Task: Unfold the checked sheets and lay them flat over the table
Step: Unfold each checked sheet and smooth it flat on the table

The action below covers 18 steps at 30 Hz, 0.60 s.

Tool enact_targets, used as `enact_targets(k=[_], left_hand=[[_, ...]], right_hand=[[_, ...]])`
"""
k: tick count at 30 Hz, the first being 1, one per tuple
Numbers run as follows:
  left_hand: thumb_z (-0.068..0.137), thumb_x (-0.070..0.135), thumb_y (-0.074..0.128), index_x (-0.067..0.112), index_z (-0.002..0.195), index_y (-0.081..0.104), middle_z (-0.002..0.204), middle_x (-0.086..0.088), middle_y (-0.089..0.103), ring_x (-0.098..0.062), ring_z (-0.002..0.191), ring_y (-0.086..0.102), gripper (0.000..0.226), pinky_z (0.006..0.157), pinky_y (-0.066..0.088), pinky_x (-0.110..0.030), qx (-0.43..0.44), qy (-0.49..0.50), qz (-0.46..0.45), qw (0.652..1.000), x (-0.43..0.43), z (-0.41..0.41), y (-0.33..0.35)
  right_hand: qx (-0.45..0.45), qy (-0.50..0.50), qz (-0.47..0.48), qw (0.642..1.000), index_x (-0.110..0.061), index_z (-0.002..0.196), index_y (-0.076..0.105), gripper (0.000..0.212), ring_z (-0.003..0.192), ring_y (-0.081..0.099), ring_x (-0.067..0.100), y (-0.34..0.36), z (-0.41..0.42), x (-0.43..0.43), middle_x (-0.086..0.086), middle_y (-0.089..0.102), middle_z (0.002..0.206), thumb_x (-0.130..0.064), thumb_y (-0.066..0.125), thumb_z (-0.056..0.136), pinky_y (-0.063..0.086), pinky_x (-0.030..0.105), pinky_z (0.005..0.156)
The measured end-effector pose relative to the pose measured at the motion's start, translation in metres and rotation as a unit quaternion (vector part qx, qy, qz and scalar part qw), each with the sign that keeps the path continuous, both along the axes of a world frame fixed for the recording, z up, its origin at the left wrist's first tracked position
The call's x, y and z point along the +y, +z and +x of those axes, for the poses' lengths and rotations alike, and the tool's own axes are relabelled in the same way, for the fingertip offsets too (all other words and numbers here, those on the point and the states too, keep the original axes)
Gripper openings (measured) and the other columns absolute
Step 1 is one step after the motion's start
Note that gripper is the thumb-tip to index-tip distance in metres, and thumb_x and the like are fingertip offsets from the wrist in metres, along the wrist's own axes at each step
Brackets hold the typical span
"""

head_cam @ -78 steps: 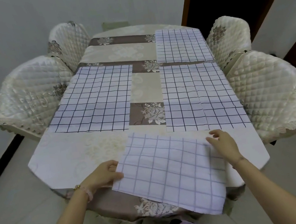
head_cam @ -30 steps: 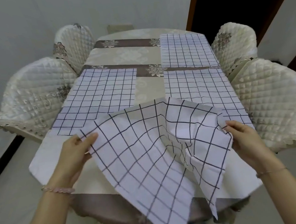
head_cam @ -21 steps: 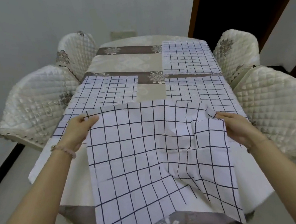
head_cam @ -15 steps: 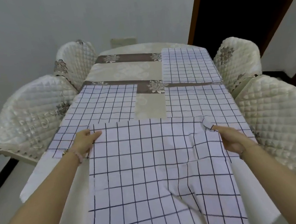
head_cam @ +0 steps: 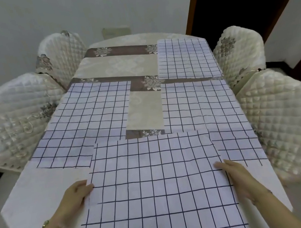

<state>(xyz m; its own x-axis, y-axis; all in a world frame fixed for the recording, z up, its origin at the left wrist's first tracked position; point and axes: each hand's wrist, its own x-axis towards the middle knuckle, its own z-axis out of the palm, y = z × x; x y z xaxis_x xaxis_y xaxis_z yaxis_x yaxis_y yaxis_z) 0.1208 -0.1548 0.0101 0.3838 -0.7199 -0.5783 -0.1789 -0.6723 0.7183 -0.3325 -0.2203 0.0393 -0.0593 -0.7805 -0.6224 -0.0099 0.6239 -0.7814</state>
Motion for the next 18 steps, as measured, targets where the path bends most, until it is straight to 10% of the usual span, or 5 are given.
enact_targets(k=[6,12,18], left_hand=[[0.091,0.012,0.059,0.006,0.102,0.058,0.091,-0.008,0.063,-0.022,0.084,0.056,0.013,0.072,0.041,-0.028,-0.043,0.043,-0.073,0.995,0.028,-0.036,0.014],[0.091,0.012,0.058,-0.001,0.088,0.063,0.077,-0.012,0.064,-0.022,0.068,0.056,0.014,0.046,0.045,-0.009,-0.033,0.133,-0.132,0.982,0.07,-0.047,0.036],[0.091,0.016,0.056,0.013,0.087,0.064,0.076,-0.003,0.074,-0.022,0.082,0.07,0.01,0.056,0.051,-0.021,-0.012,0.228,-0.205,0.952,0.148,-0.061,0.081]], right_hand=[[0.079,-0.02,-0.04,0.996,-0.002,0.145,0.029,0.07,0.135,0.036,0.024,-0.01,0.005,0.028,0.01,0.037,0.149,-0.021,0.065,0.087,0.028,0.034,0.107],[0.123,0.007,-0.113,0.986,0.007,0.12,0.053,0.044,0.124,0.047,0.036,0.012,0.025,0.051,0.021,0.056,0.125,-0.02,0.065,0.087,0.038,0.04,0.102],[0.089,0.107,-0.172,0.975,-0.011,0.067,0.049,0.028,0.076,0.048,0.022,0.054,0.06,0.075,0.001,0.054,0.076,-0.024,0.066,0.085,0.036,0.03,0.069]])
